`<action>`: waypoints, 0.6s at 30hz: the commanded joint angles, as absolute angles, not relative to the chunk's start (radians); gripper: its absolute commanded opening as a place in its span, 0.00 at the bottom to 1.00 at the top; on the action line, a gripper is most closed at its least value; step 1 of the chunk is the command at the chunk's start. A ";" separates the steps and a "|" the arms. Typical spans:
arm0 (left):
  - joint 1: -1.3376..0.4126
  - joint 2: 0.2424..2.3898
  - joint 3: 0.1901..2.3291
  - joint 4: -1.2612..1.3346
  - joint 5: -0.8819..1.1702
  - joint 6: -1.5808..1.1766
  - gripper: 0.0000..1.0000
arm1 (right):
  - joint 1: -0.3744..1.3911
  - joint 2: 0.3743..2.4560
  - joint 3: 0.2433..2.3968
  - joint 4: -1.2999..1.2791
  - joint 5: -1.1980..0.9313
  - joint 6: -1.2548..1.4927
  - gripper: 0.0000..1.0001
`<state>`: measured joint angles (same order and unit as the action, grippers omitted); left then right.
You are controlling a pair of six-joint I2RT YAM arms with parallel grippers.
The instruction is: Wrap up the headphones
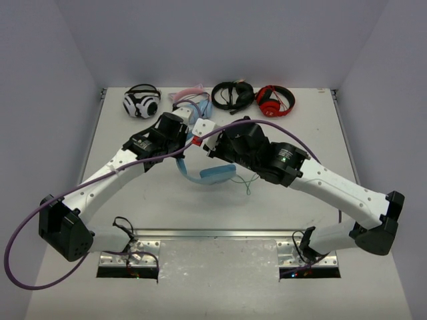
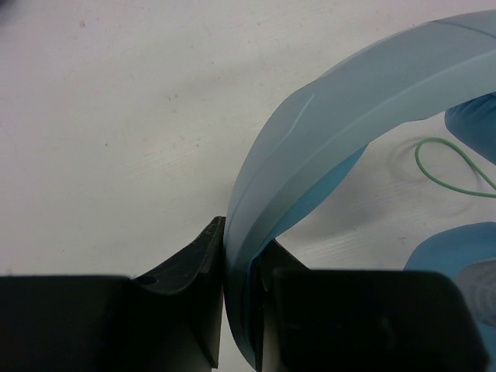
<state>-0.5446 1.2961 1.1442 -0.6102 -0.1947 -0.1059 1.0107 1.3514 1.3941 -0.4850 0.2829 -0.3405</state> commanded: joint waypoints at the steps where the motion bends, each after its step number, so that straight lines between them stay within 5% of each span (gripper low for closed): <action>1: -0.555 1.273 1.157 -0.520 -0.175 -0.133 0.00 | 1.014 1.304 1.433 -0.476 0.311 -0.390 0.25; 2: -0.555 1.275 1.158 -0.522 -0.175 -0.133 0.00 | 1.015 1.298 1.436 -0.482 0.310 -0.388 0.32; 6: -0.557 1.275 1.158 -0.523 -0.181 -0.133 0.00 | 1.017 1.264 1.425 -0.488 0.307 -0.377 0.32; 10: -0.555 1.276 1.160 -0.523 -0.181 -0.133 0.00 | 1.017 1.273 1.404 -0.489 0.316 -0.393 0.12; 18: -0.557 1.287 1.161 -0.523 -0.144 -0.132 0.00 | 1.019 1.344 1.523 -0.549 0.230 -0.413 0.02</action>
